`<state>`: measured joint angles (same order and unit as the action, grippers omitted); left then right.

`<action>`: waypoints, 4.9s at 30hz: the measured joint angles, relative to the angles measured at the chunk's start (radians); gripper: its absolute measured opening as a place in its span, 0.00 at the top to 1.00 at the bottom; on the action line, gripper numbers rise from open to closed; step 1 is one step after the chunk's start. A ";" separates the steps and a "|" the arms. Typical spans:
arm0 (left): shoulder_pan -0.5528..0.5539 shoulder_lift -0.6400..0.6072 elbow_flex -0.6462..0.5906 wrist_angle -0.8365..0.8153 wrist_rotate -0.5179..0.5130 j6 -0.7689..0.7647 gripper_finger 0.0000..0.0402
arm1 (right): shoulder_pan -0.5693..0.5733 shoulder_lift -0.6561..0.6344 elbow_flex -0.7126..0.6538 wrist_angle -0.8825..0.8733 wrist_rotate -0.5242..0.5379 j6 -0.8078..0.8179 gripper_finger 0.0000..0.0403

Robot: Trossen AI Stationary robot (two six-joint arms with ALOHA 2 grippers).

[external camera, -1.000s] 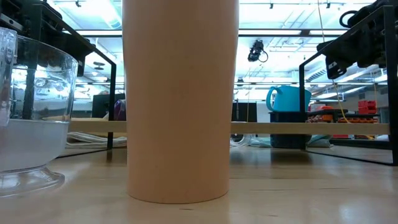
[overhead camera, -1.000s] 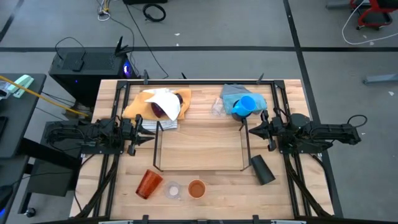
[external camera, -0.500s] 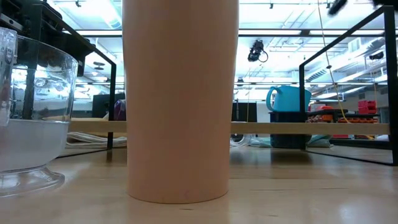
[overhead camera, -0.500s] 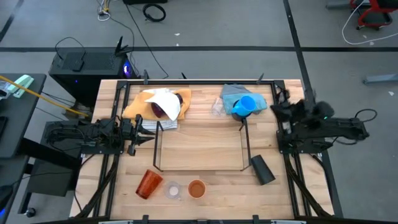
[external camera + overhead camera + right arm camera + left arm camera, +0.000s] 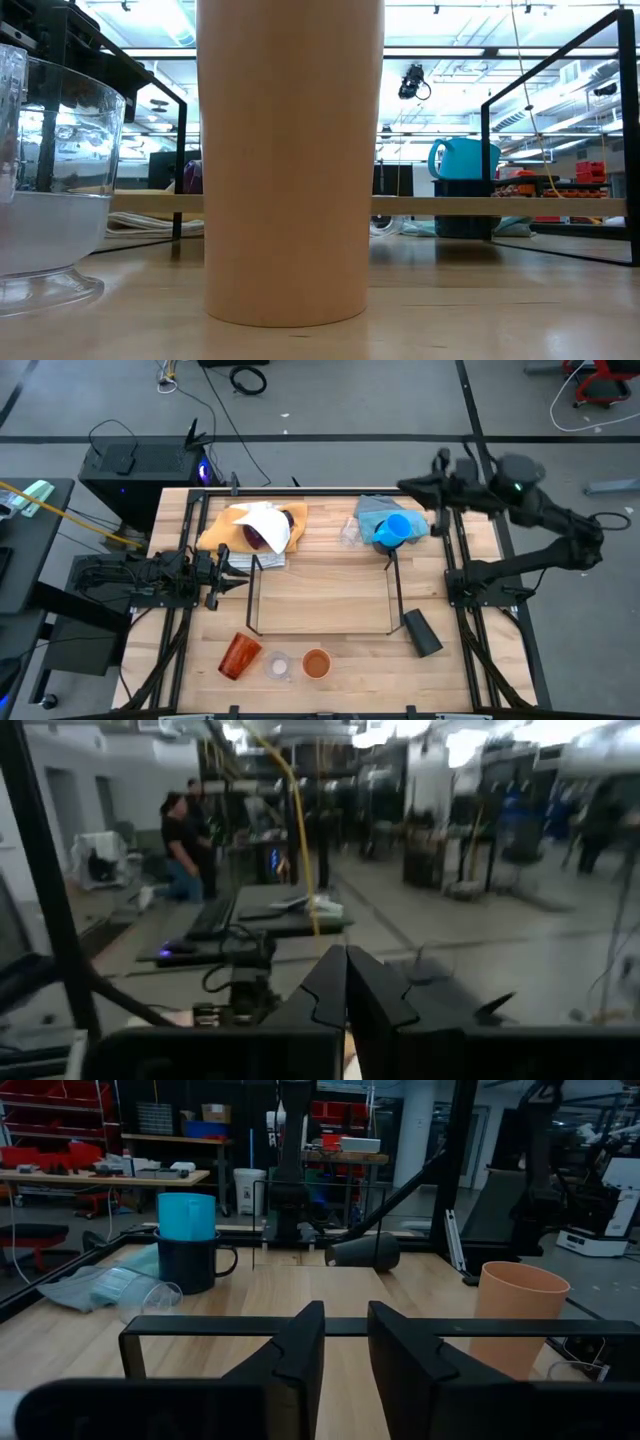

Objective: Stack small to large cups/mugs on shelf
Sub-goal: Put the light orange cup on the shelf

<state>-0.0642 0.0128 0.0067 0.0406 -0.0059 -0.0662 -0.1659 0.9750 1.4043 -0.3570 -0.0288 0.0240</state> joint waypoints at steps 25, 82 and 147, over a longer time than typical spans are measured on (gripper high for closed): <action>0.000 0.000 0.000 0.000 0.000 0.000 0.78 | -0.155 0.677 0.716 -0.358 -0.224 0.166 0.96; 0.000 0.000 0.000 0.001 -0.046 -0.009 0.80 | -0.472 0.746 0.691 -1.139 0.170 -0.075 0.96; 0.104 0.930 1.411 -0.848 -0.356 0.024 0.93 | -0.130 0.568 0.502 -0.951 0.017 0.009 0.96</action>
<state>0.0402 0.9431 1.4174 -0.8078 -0.3622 -0.0425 -0.2960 1.5432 1.9068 -1.3083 -0.0114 0.0332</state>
